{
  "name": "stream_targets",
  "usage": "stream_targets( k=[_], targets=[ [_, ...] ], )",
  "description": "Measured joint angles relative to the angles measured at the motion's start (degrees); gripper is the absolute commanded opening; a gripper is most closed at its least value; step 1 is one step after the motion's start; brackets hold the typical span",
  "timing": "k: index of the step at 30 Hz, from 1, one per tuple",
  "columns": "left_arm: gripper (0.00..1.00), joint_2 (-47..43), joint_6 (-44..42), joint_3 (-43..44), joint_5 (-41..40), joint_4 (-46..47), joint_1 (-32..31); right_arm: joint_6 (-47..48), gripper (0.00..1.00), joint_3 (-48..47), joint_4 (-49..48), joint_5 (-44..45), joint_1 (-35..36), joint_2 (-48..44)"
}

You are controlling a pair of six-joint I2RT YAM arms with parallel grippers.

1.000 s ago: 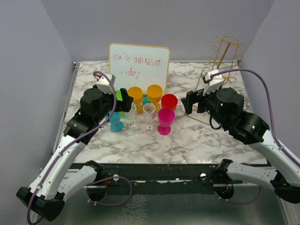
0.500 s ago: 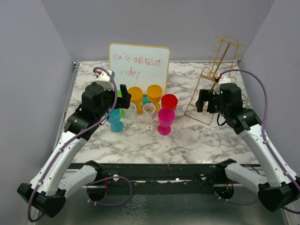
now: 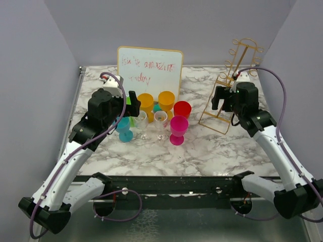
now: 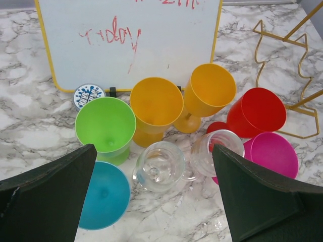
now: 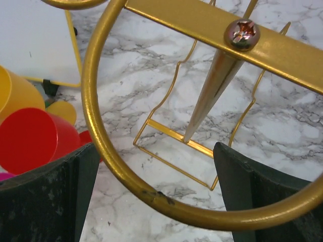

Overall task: Take the wine glass off the wine glass rack
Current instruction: Reset both arms

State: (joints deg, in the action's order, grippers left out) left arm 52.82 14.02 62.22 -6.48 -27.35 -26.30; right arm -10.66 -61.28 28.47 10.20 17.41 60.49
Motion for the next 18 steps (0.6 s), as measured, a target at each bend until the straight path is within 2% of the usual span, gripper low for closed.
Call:
stream_targets(
  k=[18],
  targets=[
    [0.99, -0.3, -1.0, -0.2, -0.4, 0.0, 0.0, 3.6, 1.00, -8.8, -11.0, 0.4, -3.1, 15.6]
  ],
)
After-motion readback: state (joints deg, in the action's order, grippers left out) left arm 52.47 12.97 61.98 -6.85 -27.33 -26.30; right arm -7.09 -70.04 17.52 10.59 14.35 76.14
